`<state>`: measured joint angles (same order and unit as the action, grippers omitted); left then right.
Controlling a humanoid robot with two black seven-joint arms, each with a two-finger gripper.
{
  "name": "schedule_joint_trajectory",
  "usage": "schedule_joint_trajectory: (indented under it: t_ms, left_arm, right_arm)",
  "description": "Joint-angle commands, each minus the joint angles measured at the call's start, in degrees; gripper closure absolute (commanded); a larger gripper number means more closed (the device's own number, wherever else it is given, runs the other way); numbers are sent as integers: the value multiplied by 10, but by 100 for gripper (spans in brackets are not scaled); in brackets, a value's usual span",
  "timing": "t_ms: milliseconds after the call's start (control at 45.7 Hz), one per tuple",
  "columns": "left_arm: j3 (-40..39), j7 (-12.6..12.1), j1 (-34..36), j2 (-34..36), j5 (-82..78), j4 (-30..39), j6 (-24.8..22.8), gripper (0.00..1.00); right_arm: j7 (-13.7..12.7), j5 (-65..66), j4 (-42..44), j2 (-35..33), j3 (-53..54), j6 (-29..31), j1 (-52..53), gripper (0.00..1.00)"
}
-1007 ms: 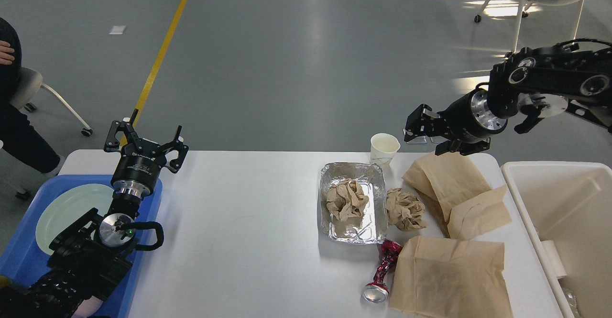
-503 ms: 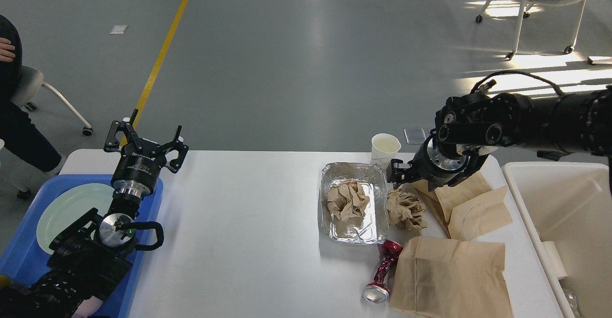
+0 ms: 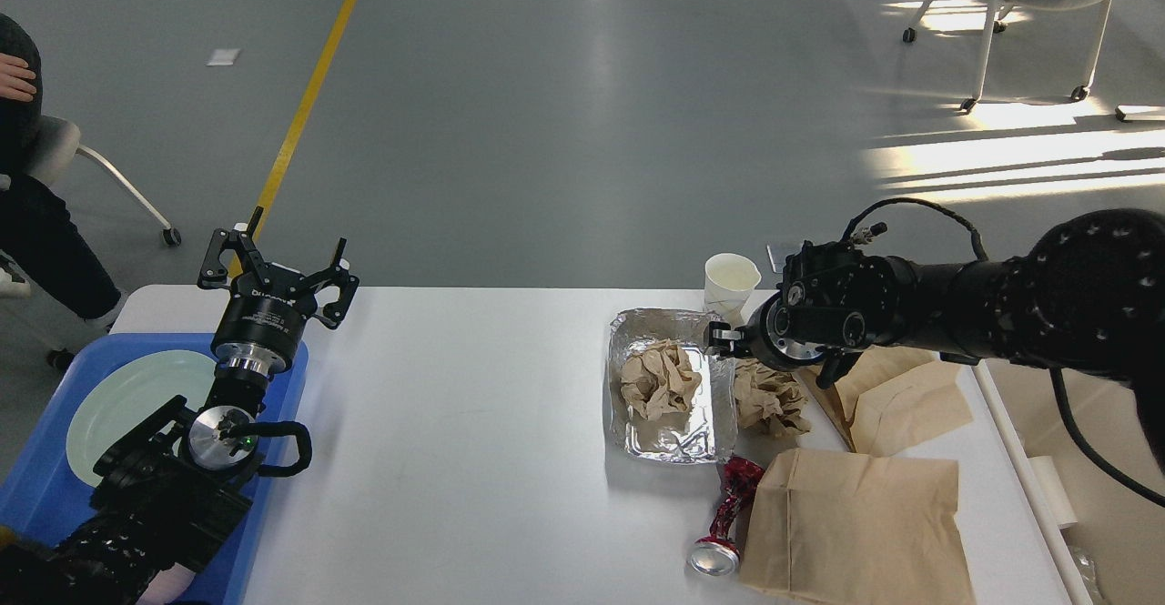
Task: Tidy desktop
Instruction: 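Lower the right gripper onto the crumpled paper ball by the bags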
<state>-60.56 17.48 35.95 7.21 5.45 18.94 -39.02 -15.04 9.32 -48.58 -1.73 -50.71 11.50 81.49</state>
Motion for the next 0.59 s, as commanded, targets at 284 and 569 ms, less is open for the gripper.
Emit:
schedule_joint_trajectory:
  t_ms: [284,569]
  left_arm:
    - [0,0,0,0,0,0,0,4]
    - [0,0,0,0,0,0,0,4]
  right_arm:
    - [-1,1,20,15,-9,6,-21,23]
    - [0,1,5,10,-56,21,-12,23]
